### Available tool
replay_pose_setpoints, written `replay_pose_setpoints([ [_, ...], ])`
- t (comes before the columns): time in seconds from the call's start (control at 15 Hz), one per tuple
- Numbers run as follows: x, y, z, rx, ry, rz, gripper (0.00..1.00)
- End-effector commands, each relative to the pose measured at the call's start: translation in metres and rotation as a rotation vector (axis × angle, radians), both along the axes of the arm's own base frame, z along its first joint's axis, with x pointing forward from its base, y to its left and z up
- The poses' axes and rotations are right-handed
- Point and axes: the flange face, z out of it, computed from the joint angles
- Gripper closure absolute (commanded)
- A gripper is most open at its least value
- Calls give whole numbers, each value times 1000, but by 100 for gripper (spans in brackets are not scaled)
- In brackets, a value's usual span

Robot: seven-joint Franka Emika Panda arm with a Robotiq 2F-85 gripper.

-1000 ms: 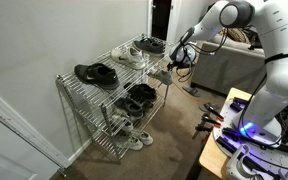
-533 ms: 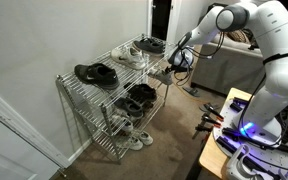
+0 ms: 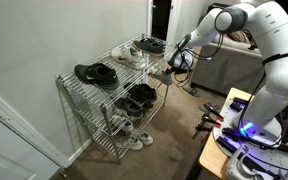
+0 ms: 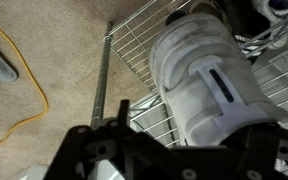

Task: Move the white shoe from the second shelf to the top shelf

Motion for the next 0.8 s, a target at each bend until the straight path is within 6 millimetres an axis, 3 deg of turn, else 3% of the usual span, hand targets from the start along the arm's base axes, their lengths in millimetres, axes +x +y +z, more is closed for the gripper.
replay_pose_setpoints([
  [0.0,-11,-3,-4,-43,12,34,32],
  [0.6,-20,-2,-3,-59,24,74,92],
  [0.73,-22,-1,0,-70,26,86,98],
])
